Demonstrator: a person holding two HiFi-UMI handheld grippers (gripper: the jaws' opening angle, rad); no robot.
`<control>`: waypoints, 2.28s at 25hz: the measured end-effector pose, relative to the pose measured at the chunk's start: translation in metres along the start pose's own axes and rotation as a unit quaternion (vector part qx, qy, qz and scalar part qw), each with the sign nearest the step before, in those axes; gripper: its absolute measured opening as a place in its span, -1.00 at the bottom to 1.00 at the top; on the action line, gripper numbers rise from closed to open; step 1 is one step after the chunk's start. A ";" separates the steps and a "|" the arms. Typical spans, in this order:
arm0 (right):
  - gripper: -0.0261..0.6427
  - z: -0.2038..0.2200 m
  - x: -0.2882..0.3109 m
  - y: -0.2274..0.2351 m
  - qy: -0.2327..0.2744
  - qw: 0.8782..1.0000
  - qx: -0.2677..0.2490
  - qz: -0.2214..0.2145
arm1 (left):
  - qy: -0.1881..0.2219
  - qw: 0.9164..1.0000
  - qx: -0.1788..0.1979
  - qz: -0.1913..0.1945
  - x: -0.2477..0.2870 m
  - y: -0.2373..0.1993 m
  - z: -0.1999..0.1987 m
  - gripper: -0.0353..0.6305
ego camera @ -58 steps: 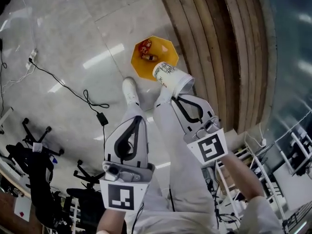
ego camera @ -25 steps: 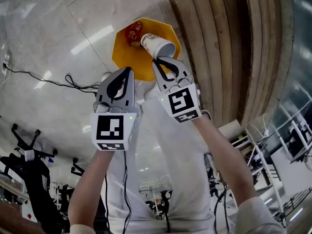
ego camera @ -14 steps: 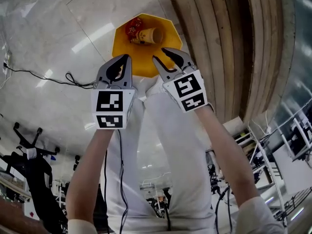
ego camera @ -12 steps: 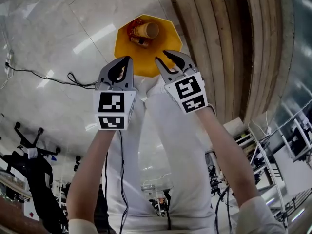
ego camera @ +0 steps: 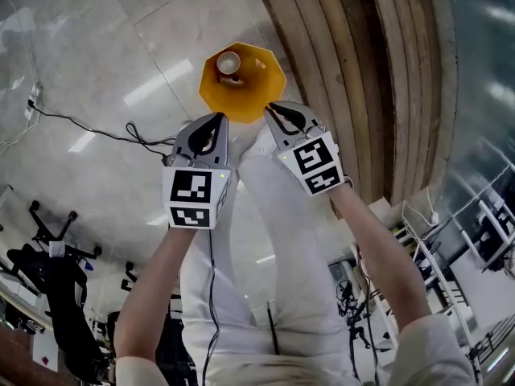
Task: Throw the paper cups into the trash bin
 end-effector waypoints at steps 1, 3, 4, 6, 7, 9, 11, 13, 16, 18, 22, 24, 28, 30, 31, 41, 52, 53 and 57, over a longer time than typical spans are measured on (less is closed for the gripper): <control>-0.83 -0.008 -0.012 -0.002 0.000 1.000 -0.002 -0.001 | 0.003 1.000 0.002 0.003 -0.012 0.007 -0.008 -0.88; -0.84 -0.025 -0.037 -0.008 0.001 1.000 -0.013 -0.004 | 0.013 1.000 0.008 0.007 -0.037 0.022 -0.025 -0.88; -0.84 -0.035 -0.050 -0.011 0.004 1.000 -0.021 -0.006 | 0.019 1.000 0.011 0.009 -0.050 0.030 -0.034 -0.88; -0.84 -0.057 -0.075 -0.017 0.015 0.999 -0.037 -0.012 | 0.030 0.999 0.018 0.009 -0.077 0.043 -0.052 -0.88; -0.84 -0.069 -0.087 -0.020 0.021 0.999 -0.042 -0.017 | 0.034 0.999 0.021 0.008 -0.090 0.048 -0.060 -0.88; -0.84 -0.088 -0.113 -0.029 0.026 0.998 -0.037 -0.031 | 0.037 0.999 0.023 0.010 -0.119 0.061 -0.073 -0.88; -0.87 -0.104 -0.145 -0.040 0.021 0.998 -0.016 -0.050 | 0.040 0.999 0.024 0.012 -0.149 0.075 -0.083 -0.88; -0.88 -0.126 -0.176 -0.049 0.027 0.997 -0.013 -0.067 | 0.053 0.998 0.030 0.012 -0.178 0.087 -0.100 -0.88; -0.88 -0.167 -0.226 -0.060 0.048 0.995 -0.026 -0.086 | 0.079 0.996 0.026 0.010 -0.220 0.102 -0.130 -0.88; -0.88 -0.194 -0.262 -0.067 0.063 0.993 -0.025 -0.093 | 0.094 0.995 0.022 0.011 -0.248 0.115 -0.148 -0.88; -0.88 -0.254 -0.341 -0.084 0.115 0.988 0.014 -0.107 | 0.137 0.990 0.027 0.016 -0.311 0.146 -0.190 -0.88; -0.88 -0.286 -0.381 -0.092 0.153 0.981 0.025 -0.113 | 0.164 0.986 0.026 0.025 -0.341 0.163 -0.214 -0.88; -0.88 -0.331 -0.450 -0.107 0.205 0.969 0.046 -0.131 | 0.210 0.975 0.051 0.049 -0.401 0.205 -0.250 -0.88; -0.88 -0.346 -0.478 -0.112 0.222 0.959 0.083 -0.152 | 0.228 0.969 0.077 0.055 -0.426 0.225 -0.263 -0.88; -0.88 -0.353 -0.491 -0.114 0.234 0.954 0.093 -0.161 | 0.235 0.966 0.088 0.057 -0.436 0.234 -0.268 -0.88; -0.90 -0.369 -0.565 -0.128 0.315 0.940 0.051 -0.120 | 0.302 0.942 0.114 0.088 -0.484 0.304 -0.298 -0.88; -0.90 -0.336 -0.571 -0.108 0.317 0.940 0.076 -0.102 | 0.305 0.937 0.135 0.102 -0.477 0.331 -0.302 -0.88; -0.90 -0.336 -0.569 -0.108 0.315 0.940 0.077 -0.103 | 0.305 0.937 0.133 0.103 -0.477 0.330 -0.302 -0.88; -0.90 -0.341 -0.569 -0.115 0.310 0.941 0.080 -0.106 | 0.306 0.937 0.129 0.105 -0.484 0.326 -0.303 -0.88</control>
Point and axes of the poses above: the fingertips, and each gripper's own axes: x forward along the fingers, y to its right, z out of its underside, the point moved 4 cm from there along -x, backward along the fingers, and after that the axes turned 5 degrees about z, right-handed, at the moved point
